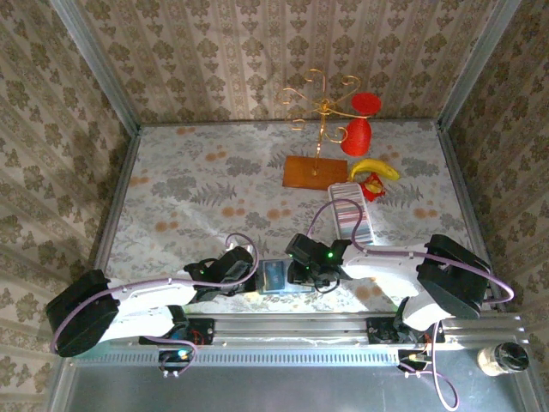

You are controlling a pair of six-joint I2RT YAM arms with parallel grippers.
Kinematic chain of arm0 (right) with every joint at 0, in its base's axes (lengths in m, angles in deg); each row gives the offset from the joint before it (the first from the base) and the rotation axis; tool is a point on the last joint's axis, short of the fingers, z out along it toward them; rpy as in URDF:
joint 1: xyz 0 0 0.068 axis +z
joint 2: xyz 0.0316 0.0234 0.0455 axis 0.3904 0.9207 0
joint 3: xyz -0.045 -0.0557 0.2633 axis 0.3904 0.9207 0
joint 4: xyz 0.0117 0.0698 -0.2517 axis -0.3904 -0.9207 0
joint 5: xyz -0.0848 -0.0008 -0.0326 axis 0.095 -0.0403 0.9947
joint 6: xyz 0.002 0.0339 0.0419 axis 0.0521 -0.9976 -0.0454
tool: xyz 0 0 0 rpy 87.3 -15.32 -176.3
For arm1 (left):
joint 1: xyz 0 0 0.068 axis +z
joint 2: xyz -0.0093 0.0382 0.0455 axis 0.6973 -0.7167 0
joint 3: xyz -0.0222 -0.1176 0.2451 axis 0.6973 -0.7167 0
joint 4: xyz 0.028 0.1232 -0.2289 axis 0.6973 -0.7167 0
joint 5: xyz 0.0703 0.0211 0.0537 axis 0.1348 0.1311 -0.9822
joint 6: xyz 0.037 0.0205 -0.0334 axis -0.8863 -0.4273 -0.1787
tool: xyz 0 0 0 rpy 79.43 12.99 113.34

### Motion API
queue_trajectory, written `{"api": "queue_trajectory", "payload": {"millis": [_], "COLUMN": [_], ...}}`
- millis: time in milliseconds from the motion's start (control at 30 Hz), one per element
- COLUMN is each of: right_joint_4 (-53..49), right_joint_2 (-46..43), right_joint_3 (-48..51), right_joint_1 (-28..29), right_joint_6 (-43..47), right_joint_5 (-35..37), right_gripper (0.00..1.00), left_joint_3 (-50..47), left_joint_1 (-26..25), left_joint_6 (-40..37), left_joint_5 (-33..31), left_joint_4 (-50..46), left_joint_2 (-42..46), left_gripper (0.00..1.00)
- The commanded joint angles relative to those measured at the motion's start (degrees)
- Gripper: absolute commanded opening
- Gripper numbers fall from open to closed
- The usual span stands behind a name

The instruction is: Put the credit cards into the card holder

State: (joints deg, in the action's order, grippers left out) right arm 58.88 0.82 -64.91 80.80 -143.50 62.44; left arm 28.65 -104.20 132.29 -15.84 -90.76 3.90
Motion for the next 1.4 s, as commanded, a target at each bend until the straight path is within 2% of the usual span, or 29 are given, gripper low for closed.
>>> {"api": "queue_trajectory", "payload": {"millis": [0, 133, 533, 867, 1100, 1200, 1300, 1367], "right_joint_4": [0.26, 2.96, 10.70, 12.45, 14.67, 14.35, 11.49, 11.45], "right_joint_2": [1.79, 1.79, -0.93, -5.14, -4.26, -3.00, -2.23, -2.71], "right_joint_3": [-0.04, 0.56, 3.20, 3.62, 4.00, 3.16, 1.51, 1.19], "right_joint_1": [0.58, 0.61, 0.54, 0.59, 0.55, 0.62, 0.71, 0.71], "right_joint_6": [-1.43, -2.42, -5.29, -6.74, -7.42, -7.30, -6.22, -6.06], "right_joint_5": [0.40, -0.11, -1.44, -0.69, -1.80, -2.48, -1.99, -1.47], "right_gripper": [0.43, 0.47, 0.48, 0.48, 0.47, 0.41, 0.29, 0.27], "left_joint_3": [-0.75, -0.71, -0.53, -0.36, -0.44, -0.44, -0.44, -0.60], "left_joint_1": [-0.51, -0.67, -0.75, -0.94, -1.10, -1.21, -1.19, -1.23], "left_joint_6": [0.61, 0.67, 0.61, 0.66, 0.76, 0.81, 0.85, 0.83], "left_joint_5": [-0.43, -0.47, -0.66, -0.74, -0.74, -1.00, -1.21, -1.53], "left_joint_4": [-0.68, -0.59, -0.75, -0.70, -0.68, -0.89, -1.35, -1.80], "left_joint_2": [0.33, 0.10, 0.06, -0.19, -0.13, 0.03, 0.66, 1.60], "left_gripper": [0.20, 0.20, 0.19, 0.19, 0.18, 0.18, 0.18, 0.19]}}
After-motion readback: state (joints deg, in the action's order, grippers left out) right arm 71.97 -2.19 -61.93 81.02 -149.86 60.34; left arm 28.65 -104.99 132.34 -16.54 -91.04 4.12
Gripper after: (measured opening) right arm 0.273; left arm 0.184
